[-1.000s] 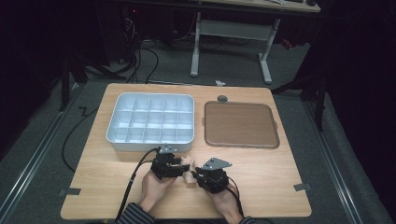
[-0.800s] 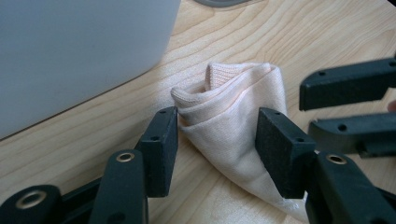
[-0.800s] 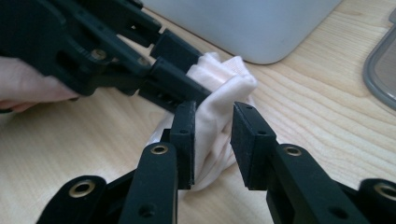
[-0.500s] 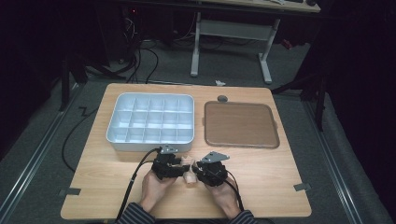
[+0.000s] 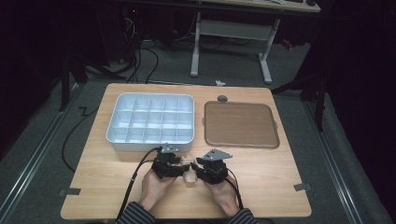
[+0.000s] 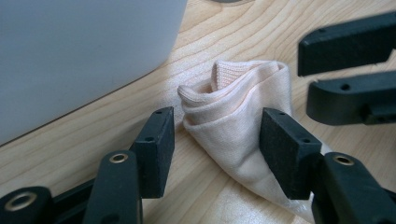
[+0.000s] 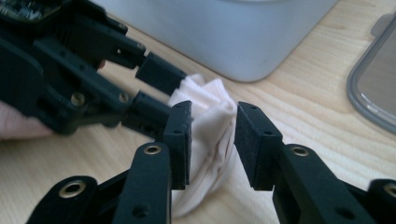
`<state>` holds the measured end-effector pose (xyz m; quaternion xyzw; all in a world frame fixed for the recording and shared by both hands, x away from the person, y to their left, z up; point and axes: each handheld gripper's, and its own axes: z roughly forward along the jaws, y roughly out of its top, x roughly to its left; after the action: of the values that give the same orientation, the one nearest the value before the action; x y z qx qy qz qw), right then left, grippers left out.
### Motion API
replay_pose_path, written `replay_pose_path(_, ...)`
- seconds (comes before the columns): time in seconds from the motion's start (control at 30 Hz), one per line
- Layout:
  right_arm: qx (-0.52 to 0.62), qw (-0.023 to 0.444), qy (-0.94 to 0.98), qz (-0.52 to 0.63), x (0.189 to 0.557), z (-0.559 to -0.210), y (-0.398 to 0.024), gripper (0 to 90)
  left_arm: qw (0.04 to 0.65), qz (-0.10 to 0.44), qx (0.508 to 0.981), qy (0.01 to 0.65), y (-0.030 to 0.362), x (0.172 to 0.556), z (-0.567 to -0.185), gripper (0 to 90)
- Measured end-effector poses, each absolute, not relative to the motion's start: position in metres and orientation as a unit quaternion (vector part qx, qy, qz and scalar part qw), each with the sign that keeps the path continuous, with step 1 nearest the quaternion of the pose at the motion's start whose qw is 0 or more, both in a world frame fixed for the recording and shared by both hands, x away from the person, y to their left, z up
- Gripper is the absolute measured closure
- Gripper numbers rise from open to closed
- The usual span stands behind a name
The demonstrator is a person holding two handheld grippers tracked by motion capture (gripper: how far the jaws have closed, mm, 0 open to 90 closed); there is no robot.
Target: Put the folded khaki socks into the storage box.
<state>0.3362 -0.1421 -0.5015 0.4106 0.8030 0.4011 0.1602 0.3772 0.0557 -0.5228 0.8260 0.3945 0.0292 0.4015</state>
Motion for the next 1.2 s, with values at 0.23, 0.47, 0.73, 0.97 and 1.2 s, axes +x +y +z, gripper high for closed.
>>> replay_pose_path(0.23,0.421,0.152,0.807,0.385,0.348,-0.503,-0.136,63.1,0.397,0.032,0.830,0.391,0.056,0.377,-0.523,45.6)
replay_pose_path(0.47,0.430,0.143,0.809,0.375,0.356,-0.512,-0.139,62.8,0.392,0.032,0.832,0.391,0.057,0.378,-0.523,44.5)
replay_pose_path(0.73,0.430,0.138,0.809,0.376,0.357,-0.518,-0.144,62.2,0.393,0.038,0.834,0.385,0.057,0.382,-0.525,45.3)
replay_pose_path(0.97,0.423,0.140,0.811,0.379,0.358,-0.522,-0.143,62.4,0.392,0.037,0.832,0.391,0.059,0.386,-0.523,46.2)
replay_pose_path(1.2,0.430,0.135,0.803,0.389,0.359,-0.519,-0.142,64.4,0.436,0.041,0.823,0.361,0.060,0.370,-0.507,41.1)
